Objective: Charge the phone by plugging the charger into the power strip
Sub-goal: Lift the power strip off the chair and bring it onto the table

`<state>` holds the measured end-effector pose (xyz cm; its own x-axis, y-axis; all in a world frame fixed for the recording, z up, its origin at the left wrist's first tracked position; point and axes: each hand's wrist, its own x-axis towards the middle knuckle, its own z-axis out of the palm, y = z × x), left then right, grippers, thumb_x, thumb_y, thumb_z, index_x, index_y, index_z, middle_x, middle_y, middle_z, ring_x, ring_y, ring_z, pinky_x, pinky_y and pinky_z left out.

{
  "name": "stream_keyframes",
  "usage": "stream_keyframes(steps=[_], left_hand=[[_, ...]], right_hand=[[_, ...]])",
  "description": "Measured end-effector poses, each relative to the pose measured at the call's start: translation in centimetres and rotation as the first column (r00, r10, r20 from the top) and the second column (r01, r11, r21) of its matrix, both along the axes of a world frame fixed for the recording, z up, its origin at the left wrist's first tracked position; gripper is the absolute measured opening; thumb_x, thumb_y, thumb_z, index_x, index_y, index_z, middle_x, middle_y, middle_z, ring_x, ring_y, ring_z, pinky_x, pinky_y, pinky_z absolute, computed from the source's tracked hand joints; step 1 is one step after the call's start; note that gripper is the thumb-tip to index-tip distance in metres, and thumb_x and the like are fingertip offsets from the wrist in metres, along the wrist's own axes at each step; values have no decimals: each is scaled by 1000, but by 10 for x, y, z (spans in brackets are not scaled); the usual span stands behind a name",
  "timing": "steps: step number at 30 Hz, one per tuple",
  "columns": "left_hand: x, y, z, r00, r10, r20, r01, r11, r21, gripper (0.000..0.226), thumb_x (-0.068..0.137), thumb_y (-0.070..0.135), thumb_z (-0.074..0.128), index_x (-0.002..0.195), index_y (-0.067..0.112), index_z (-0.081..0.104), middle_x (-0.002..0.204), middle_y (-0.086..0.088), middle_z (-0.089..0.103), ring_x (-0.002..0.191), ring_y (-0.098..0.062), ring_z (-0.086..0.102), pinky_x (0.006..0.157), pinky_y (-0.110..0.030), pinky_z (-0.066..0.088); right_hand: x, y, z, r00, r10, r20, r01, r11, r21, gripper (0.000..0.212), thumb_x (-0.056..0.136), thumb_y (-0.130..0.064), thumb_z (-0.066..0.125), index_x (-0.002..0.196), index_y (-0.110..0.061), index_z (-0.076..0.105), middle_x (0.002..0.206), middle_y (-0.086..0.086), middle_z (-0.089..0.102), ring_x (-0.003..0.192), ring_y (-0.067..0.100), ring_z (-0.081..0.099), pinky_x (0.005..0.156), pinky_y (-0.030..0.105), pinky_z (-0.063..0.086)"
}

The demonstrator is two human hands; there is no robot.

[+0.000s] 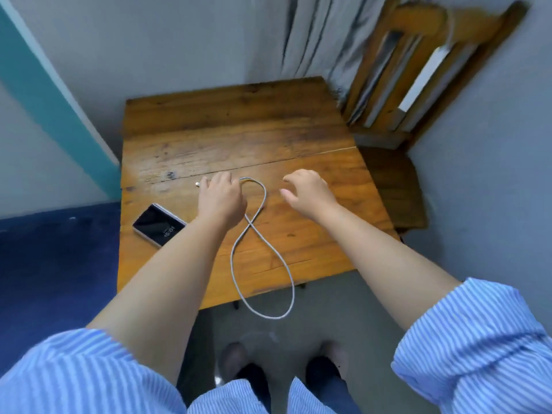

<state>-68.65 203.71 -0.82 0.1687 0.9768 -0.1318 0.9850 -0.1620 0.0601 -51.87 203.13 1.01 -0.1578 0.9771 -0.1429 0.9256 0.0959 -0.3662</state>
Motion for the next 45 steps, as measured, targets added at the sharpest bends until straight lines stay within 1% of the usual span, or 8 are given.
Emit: stream_keyframes(steps=[4, 13, 19, 29, 35, 39, 42, 45], left_hand=[[114, 10, 39, 989, -150, 12, 149, 987, 67, 33, 91, 27, 42, 113, 4, 52, 129, -16, 50, 123, -32, 40, 102, -43, 31], [294, 25, 111, 982, -180, 51, 166, 965, 205, 32, 91, 26, 43, 114, 5, 53, 123, -15, 55, 118, -34, 45, 98, -45, 37], [360, 62, 149, 990, -135, 34, 124, 967, 222, 32, 92, 24, 42, 115, 3, 51, 121, -18, 54, 116, -36, 46, 94, -46, 41], [433, 183, 172, 994, -87, 65, 71, 973, 218, 32, 93, 22, 41, 118, 5, 49, 123, -16, 54, 116, -34, 46, 90, -45, 44], [475, 277, 174, 986, -52, 158, 23, 984, 179, 24, 93, 18, 38, 102, 6, 57, 110, -14, 61, 97, -31, 57, 68, -36, 43], [499, 311, 158, 986, -47, 158, 37, 997, 60, 28, 94, 22, 37, 100, 4, 58, 104, -14, 64, 92, -29, 60, 64, -33, 42], [516, 332, 141, 977, 15, 213, -4, 998, -55, 28, 95, 21, 37, 98, 3, 58, 87, -12, 62, 78, -25, 56, 54, -27, 41], [530, 347, 128, 951, 112, 287, -69, 985, -156, 27, 96, 20, 36, 104, 3, 56, 86, -11, 56, 77, -22, 51, 51, -24, 38]], right_hand=[[121, -16, 36, 993, -119, 11, 118, 992, 40, 38, 91, -25, 45, 125, -8, 49, 134, 14, 51, 124, 30, 43, 103, 44, 39], [316, -23, 102, 970, -241, 16, 236, 960, 152, 35, 91, -23, 45, 122, -7, 53, 130, 15, 55, 119, 33, 49, 98, 45, 45], [396, -1, 129, 960, -279, 24, 268, 939, 217, 34, 91, -20, 45, 121, -6, 53, 131, 17, 54, 119, 34, 48, 98, 40, 43], [474, 117, 156, 962, -269, 42, 248, 929, 276, 33, 90, -20, 48, 118, -3, 56, 124, 19, 59, 113, 34, 53, 95, 41, 46], [503, 218, 167, 971, -237, 39, 218, 937, 273, 26, 88, -15, 49, 100, 3, 63, 107, 24, 65, 101, 37, 57, 86, 46, 50], [516, 265, 153, 973, -216, 77, 195, 956, 218, 28, 90, -15, 46, 108, 1, 61, 111, 22, 63, 104, 36, 56, 88, 43, 49], [524, 298, 136, 974, -205, 100, 187, 969, 162, 27, 91, -13, 42, 102, 3, 60, 107, 24, 61, 102, 38, 56, 81, 39, 49], [529, 330, 117, 983, -142, 113, 129, 985, 117, 33, 92, -9, 39, 121, 2, 48, 124, 25, 52, 115, 38, 48, 94, 41, 44]])
